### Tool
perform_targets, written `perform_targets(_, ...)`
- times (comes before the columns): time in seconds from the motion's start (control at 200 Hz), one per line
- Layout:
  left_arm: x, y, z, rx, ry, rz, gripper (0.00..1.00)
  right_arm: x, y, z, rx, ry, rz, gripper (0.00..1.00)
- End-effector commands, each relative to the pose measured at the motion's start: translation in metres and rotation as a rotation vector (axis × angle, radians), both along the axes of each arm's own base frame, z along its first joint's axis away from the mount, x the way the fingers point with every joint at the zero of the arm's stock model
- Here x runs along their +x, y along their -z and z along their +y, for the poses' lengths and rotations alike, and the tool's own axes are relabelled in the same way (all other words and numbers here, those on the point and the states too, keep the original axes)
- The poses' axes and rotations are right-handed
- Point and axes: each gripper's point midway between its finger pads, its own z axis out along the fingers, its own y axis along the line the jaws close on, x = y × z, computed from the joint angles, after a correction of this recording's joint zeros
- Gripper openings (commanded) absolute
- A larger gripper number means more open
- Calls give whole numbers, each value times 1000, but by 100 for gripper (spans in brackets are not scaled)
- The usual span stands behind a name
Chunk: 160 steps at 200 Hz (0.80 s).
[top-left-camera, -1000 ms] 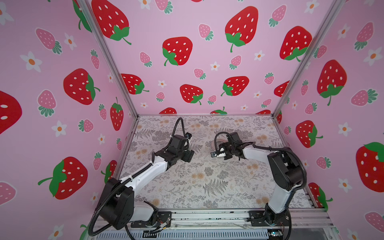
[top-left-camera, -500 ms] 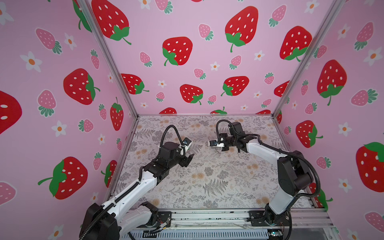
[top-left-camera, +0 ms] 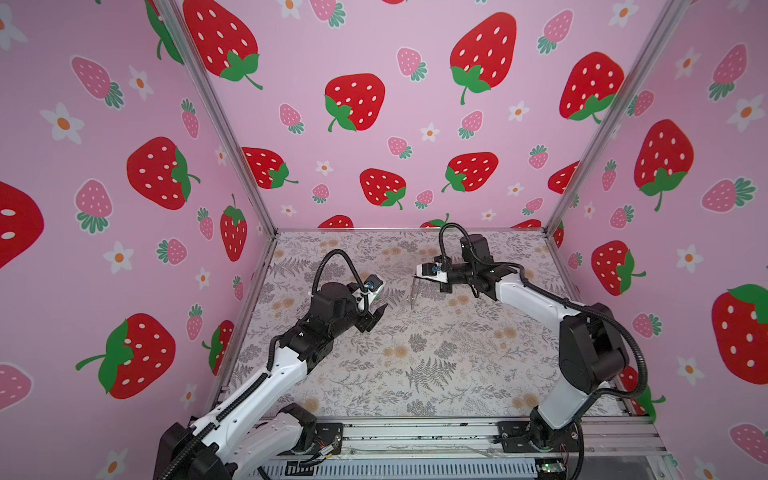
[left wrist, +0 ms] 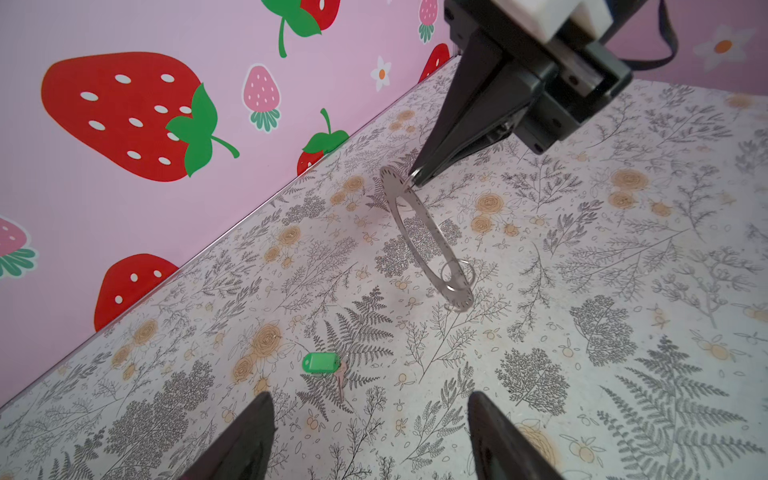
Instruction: Put the keys on the keyring
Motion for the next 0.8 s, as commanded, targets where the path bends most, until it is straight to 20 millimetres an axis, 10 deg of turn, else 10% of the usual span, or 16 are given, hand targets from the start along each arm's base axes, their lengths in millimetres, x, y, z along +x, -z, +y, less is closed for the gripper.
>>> perform_targets(0.0,-2,-23,-14,-18,79,-79,71,-13,-36,0,108,-55,0,5)
perform_targets(0.795,-10,-20,-55,150,209,-273,53,-65,-36,-25,147,-138,-197,5)
